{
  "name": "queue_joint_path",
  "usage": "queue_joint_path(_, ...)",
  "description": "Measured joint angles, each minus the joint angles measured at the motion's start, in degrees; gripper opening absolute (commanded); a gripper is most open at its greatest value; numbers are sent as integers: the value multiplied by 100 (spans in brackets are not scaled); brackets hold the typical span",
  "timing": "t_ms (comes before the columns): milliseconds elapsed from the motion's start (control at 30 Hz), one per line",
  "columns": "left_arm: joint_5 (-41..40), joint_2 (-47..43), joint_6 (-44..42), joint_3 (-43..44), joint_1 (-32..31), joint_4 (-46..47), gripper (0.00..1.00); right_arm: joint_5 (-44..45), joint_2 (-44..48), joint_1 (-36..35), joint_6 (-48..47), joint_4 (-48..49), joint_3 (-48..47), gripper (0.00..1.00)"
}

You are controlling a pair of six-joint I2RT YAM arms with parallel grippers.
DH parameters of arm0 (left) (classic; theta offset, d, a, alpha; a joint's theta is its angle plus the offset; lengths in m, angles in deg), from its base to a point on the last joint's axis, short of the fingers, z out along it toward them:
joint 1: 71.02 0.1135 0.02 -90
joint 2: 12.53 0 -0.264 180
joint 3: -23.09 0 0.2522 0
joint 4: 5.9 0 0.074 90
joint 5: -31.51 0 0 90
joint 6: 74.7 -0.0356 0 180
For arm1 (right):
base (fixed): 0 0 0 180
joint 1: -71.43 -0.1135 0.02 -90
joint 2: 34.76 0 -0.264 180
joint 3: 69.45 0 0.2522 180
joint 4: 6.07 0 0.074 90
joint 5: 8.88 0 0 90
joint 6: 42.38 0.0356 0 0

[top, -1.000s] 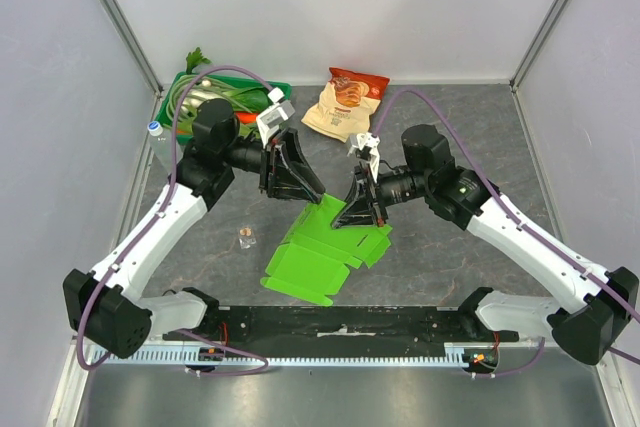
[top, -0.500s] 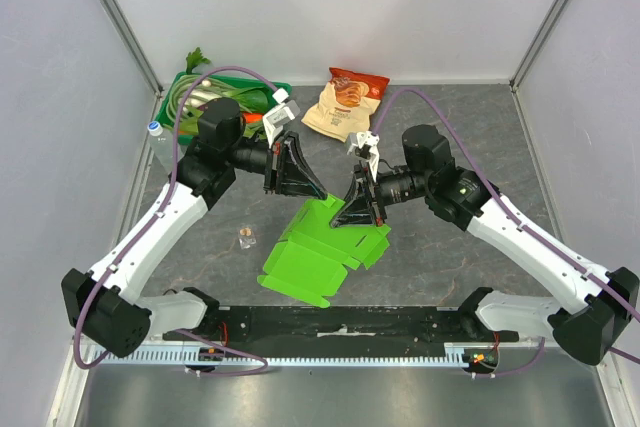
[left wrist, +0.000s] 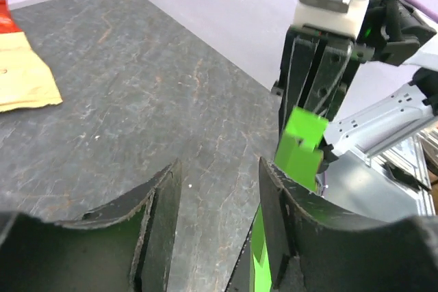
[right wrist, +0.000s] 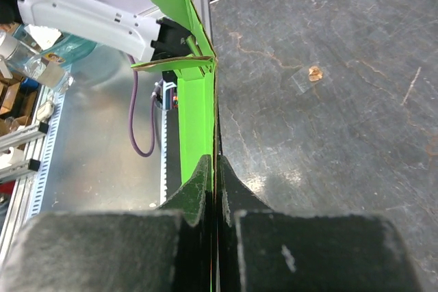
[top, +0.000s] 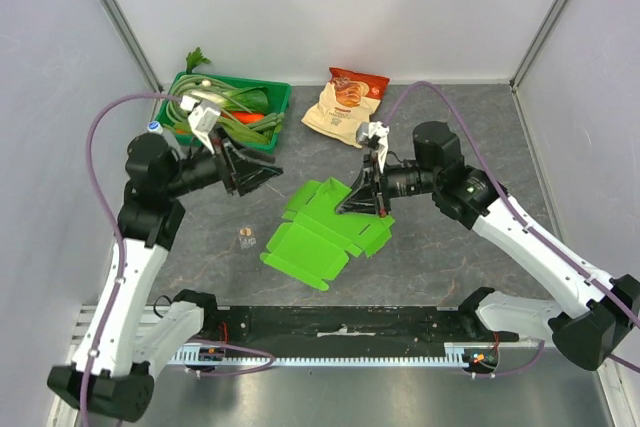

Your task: Fold the paper box

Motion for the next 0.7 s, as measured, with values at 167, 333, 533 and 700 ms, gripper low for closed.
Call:
queue_joint_path(167, 426, -667, 621, -1060, 385, 796, 53, -306, 98, 415, 0, 7, 4, 0)
queue_joint_path(333, 907, -713, 1561, -2243, 389, 1718, 45, -520, 105, 492, 4, 9, 0, 0)
queue_joint_path(533, 1493, -595, 2608, -2533, 374, 3073, 36, -636, 85, 490, 114, 120, 0, 0)
queue_joint_path(700, 1779, -387, 3104, -2535, 146, 3884, 33, -658, 59, 490, 210, 251, 0, 0)
